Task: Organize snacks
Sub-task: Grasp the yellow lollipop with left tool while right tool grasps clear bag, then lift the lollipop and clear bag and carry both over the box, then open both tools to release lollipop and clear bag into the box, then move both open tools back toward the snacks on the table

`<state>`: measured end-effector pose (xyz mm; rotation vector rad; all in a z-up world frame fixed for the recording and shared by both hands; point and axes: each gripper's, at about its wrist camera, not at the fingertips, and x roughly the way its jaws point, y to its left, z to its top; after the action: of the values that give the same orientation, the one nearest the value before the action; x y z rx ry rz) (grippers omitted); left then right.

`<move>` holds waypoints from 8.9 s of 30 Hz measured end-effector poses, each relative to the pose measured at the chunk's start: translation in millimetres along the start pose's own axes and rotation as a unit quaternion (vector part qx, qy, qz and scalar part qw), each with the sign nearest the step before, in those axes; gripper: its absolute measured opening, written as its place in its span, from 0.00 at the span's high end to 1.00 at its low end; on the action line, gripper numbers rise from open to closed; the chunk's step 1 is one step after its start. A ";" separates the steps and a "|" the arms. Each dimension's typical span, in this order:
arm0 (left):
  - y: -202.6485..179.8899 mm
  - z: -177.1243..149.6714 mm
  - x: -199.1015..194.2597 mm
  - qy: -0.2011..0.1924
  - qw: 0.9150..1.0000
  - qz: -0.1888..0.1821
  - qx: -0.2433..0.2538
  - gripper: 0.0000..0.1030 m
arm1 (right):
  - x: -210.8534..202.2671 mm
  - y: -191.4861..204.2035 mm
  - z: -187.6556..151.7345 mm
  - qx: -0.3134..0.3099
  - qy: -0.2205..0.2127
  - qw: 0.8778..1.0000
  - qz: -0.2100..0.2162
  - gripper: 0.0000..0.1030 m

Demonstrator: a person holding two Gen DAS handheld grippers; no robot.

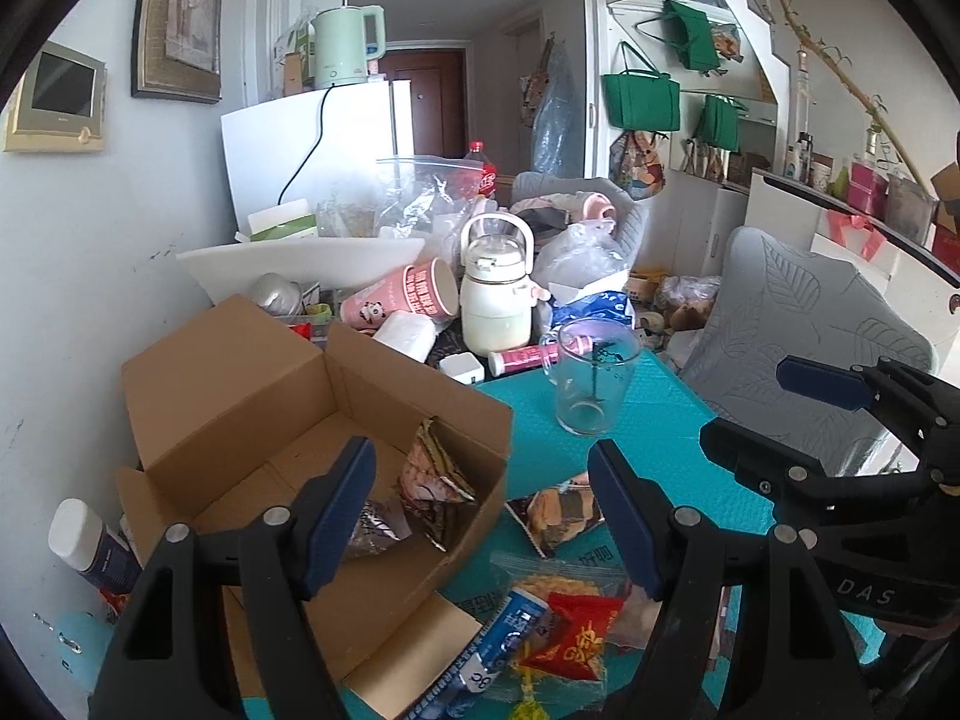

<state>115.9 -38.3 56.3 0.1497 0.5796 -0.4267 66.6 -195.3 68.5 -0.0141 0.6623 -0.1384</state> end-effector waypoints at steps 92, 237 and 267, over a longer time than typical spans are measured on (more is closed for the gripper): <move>-35.1 -208.5 -19.7 0.221 0.969 -0.110 -0.025 0.75 | -9.4 -8.8 -206.2 0.061 0.180 0.968 0.163 0.46; 146.6 -1.4 113.9 0.109 0.983 0.095 -0.114 0.74 | 176.8 105.0 47.5 -0.061 0.103 0.980 0.157 0.37; 106.3 4.9 35.0 0.064 0.989 0.094 -0.090 0.57 | 96.9 79.4 35.9 -0.038 0.057 0.990 0.127 0.36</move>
<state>190.4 44.2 42.8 0.0584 0.7204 -0.1811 174.0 -130.7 33.0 0.0049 0.7768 0.1330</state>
